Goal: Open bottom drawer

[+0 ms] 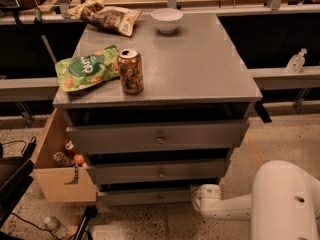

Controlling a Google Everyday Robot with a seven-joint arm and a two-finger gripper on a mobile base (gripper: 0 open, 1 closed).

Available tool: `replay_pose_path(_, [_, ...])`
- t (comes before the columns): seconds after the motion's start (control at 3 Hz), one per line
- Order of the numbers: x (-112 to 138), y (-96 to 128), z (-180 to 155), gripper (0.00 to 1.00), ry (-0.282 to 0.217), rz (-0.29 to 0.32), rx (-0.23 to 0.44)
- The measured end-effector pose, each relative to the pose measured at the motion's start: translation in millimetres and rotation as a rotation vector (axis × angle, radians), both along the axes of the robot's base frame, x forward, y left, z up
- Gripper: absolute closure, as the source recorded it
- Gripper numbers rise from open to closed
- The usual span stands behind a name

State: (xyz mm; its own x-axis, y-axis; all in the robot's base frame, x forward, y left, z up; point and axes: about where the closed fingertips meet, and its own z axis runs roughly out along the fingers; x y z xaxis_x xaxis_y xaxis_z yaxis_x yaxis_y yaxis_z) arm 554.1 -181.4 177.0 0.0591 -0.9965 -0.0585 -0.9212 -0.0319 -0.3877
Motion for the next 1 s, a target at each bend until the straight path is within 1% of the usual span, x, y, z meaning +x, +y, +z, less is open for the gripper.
replay_pose_path(0.33, [0.0, 0.0, 0.1, 0.95, 0.0, 0.0, 0.0])
replay_pose_path(0.67, [0.0, 0.0, 0.0, 1.0, 0.0, 0.0, 0.0])
replay_pose_path(1.0, [0.1, 0.1, 0.0, 1.0, 0.0, 0.0, 0.0])
